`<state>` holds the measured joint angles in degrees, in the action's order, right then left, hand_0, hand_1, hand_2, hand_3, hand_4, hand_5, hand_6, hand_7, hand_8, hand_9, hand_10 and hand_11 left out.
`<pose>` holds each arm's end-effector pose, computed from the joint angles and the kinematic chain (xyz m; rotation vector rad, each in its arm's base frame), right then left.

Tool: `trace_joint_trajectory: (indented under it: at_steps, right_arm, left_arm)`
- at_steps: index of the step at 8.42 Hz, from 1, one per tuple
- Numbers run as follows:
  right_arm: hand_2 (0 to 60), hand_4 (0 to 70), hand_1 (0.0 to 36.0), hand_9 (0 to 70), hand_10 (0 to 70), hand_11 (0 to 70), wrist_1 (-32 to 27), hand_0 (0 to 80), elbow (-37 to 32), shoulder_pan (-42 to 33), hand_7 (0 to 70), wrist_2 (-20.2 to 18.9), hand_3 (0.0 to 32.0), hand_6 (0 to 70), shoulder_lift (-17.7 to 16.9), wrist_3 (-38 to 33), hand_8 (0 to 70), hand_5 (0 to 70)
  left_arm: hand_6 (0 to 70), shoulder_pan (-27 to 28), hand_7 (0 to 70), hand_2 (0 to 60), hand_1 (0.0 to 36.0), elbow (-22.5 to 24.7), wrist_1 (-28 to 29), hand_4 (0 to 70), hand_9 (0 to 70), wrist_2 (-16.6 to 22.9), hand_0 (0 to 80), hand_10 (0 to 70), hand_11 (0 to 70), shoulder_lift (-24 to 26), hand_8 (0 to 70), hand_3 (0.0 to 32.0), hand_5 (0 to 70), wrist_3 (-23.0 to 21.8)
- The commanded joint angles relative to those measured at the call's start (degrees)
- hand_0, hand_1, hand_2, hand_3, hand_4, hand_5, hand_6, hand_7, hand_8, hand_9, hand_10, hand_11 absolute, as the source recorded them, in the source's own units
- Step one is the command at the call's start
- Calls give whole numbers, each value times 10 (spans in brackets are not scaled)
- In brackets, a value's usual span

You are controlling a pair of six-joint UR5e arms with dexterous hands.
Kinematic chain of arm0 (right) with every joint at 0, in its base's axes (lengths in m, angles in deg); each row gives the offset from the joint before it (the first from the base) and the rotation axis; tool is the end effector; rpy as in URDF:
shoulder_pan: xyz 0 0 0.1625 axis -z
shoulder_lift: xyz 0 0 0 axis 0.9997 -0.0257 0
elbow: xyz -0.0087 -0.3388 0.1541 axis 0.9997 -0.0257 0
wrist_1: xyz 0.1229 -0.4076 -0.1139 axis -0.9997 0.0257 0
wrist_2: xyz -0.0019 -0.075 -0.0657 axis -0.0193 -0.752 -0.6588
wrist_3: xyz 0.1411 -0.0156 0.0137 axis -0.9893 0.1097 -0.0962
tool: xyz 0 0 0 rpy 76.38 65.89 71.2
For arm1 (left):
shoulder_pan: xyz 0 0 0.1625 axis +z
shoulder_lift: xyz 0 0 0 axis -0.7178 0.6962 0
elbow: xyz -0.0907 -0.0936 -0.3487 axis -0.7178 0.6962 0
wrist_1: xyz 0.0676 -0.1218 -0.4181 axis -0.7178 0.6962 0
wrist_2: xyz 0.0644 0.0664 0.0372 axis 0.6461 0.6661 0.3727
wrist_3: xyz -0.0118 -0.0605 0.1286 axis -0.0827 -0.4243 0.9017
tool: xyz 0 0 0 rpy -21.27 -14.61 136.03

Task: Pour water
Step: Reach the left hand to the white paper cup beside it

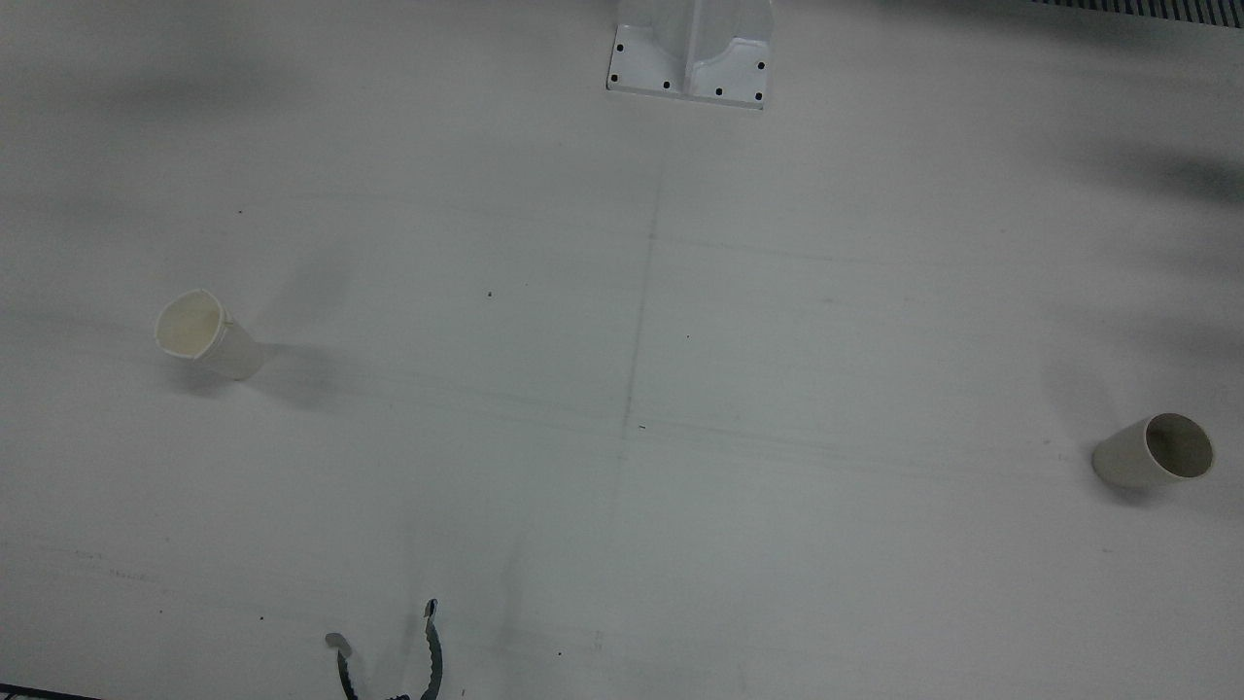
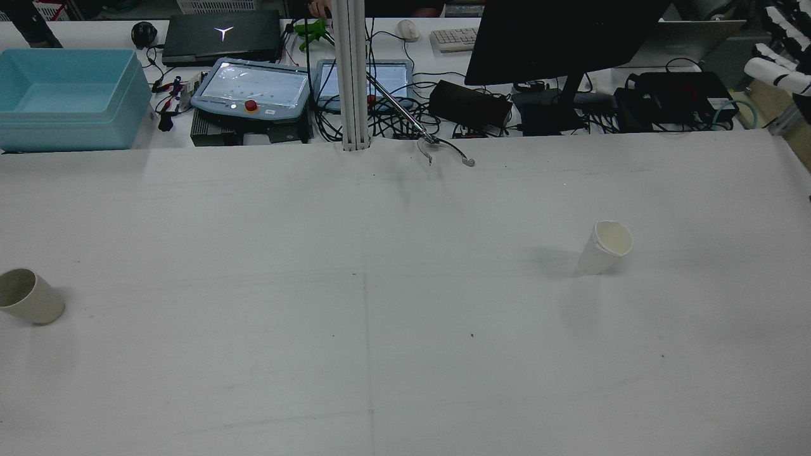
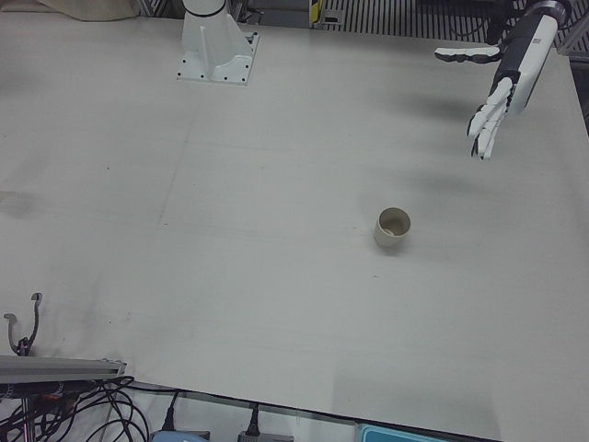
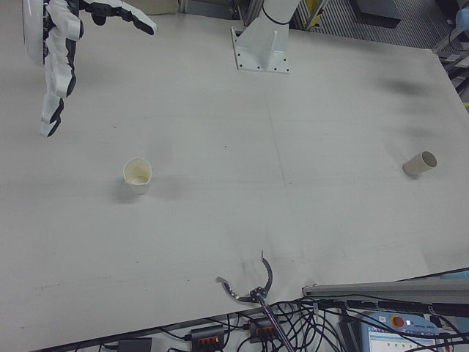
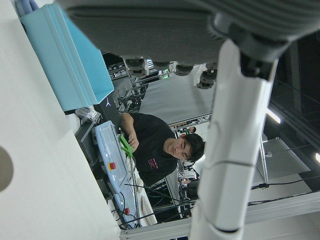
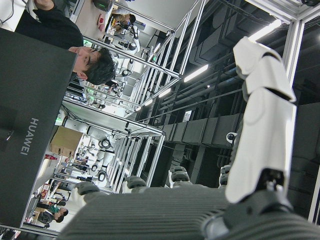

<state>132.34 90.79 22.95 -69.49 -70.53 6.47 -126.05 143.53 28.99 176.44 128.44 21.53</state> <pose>-0.0078 -0.5009 0.3394 0.4237 -2.4025 1.8030 -0.0422 -0.3916 0.5030 -0.0398 2.1115 -1.7078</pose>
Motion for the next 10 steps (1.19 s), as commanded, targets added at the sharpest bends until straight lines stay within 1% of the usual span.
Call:
trace_joint_trajectory:
  at_steps: [1, 2, 3, 4, 5, 6, 7, 8, 9, 10]
  right_arm:
    - [178, 0, 236, 0, 0, 0, -6, 517, -22, -1, 0, 1, 246, 28, 1, 3, 0, 65]
    - [173, 0, 232, 0, 0, 0, -5, 513, -25, 5, 0, 0, 224, 17, 3, 4, 0, 61]
    - [170, 0, 230, 0, 0, 0, -5, 512, -35, 6, 0, 1, 218, 11, 4, 6, 0, 60]
    - [175, 0, 229, 0, 0, 0, -5, 510, -40, 4, 0, 0, 234, 13, 3, 6, 0, 60]
    - [178, 0, 229, 0, 0, 0, -5, 509, -55, 9, 0, 1, 240, 15, 6, 20, 0, 61]
    - [175, 0, 224, 0, 0, 0, -4, 506, -79, 5, 0, 1, 224, 13, 14, 31, 0, 60]
    - [184, 0, 227, 0, 0, 0, -4, 508, -106, 15, 0, 1, 218, 17, 9, 45, 0, 61]
    - [173, 0, 221, 0, 0, 0, -5, 505, -140, 35, 0, 3, 214, 8, 15, 49, 0, 59]
    - [161, 0, 212, 0, 0, 0, -5, 498, -163, 58, 0, 6, 184, 0, 28, 49, 0, 54]
    - [160, 0, 210, 0, 0, 0, -5, 496, -165, 72, 0, 7, 184, 0, 30, 56, 0, 53]
  left_arm:
    - [22, 0, 0, 0, 147, -1, 29, 139, 0, 0, 800, 25, 67, -56, 0, 14, 0, -17]
    - [27, 0, 0, 0, 156, -12, 35, 140, 0, 0, 800, 26, 68, -57, 0, 14, 0, -20]
    - [28, 0, 0, 0, 155, -42, 60, 137, 0, -1, 800, 27, 70, -52, 0, 16, 0, -19]
    - [25, 0, 0, 0, 173, -78, 71, 131, 0, -2, 800, 28, 73, -11, 0, 14, 0, -17]
    - [12, -1, 0, 0, 196, -97, 78, 105, 0, -5, 800, 28, 76, 19, 0, 34, 0, -8]
    - [12, 0, 0, 0, 196, -128, 107, 108, 0, -7, 800, 29, 77, 33, 0, 12, 0, 22]
    - [15, 4, 0, 0, 202, -169, 143, 113, 0, -7, 800, 30, 79, 34, 0, 0, 0, 42]
    - [21, 9, 0, 0, 206, -203, 168, 120, 0, -8, 800, 34, 86, 36, 0, 0, 0, 50]
    - [25, 15, 0, 0, 215, -245, 203, 115, 0, -7, 800, 37, 91, 36, 0, 0, 0, 79]
    - [26, 16, 0, 0, 197, -267, 223, 115, 0, -7, 800, 39, 91, 36, 0, 0, 0, 84]
